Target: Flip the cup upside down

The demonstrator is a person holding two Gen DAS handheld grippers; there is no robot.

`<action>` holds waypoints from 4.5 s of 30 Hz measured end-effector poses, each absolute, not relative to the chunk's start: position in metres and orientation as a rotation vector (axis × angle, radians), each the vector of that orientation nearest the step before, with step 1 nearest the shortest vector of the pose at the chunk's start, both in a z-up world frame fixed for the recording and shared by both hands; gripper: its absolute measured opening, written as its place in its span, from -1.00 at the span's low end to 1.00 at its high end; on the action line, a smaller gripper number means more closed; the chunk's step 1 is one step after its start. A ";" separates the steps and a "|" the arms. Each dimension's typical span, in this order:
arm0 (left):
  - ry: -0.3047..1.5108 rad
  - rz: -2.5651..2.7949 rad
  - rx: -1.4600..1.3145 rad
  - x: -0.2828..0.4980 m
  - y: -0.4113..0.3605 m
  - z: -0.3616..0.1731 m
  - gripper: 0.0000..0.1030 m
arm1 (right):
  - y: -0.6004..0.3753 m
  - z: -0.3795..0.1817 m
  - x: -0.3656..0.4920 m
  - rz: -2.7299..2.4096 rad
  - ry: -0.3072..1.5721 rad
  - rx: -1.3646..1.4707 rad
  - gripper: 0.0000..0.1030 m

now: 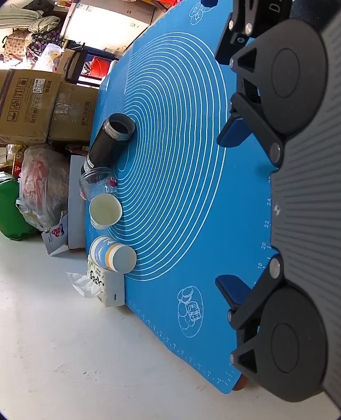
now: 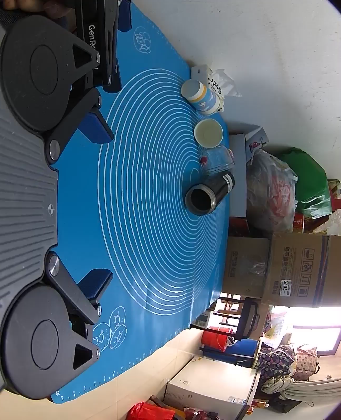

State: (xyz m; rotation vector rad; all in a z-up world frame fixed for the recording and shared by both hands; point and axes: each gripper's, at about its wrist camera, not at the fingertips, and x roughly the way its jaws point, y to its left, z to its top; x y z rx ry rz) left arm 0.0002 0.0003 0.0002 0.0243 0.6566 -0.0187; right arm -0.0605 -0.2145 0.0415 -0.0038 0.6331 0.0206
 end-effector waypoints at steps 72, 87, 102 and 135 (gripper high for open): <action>0.671 -0.023 0.038 0.002 0.000 -0.002 0.98 | -0.220 0.040 -0.057 0.026 0.653 0.034 1.00; 0.674 -0.024 0.034 0.002 0.001 -0.004 0.98 | -0.220 0.040 -0.057 0.026 0.654 0.034 1.00; 0.677 -0.004 0.039 0.003 0.000 -0.002 0.98 | -0.227 0.041 -0.052 0.035 0.683 0.077 1.00; 0.644 0.212 0.022 0.224 0.050 0.000 0.96 | -0.272 0.057 0.096 0.050 0.652 0.064 1.00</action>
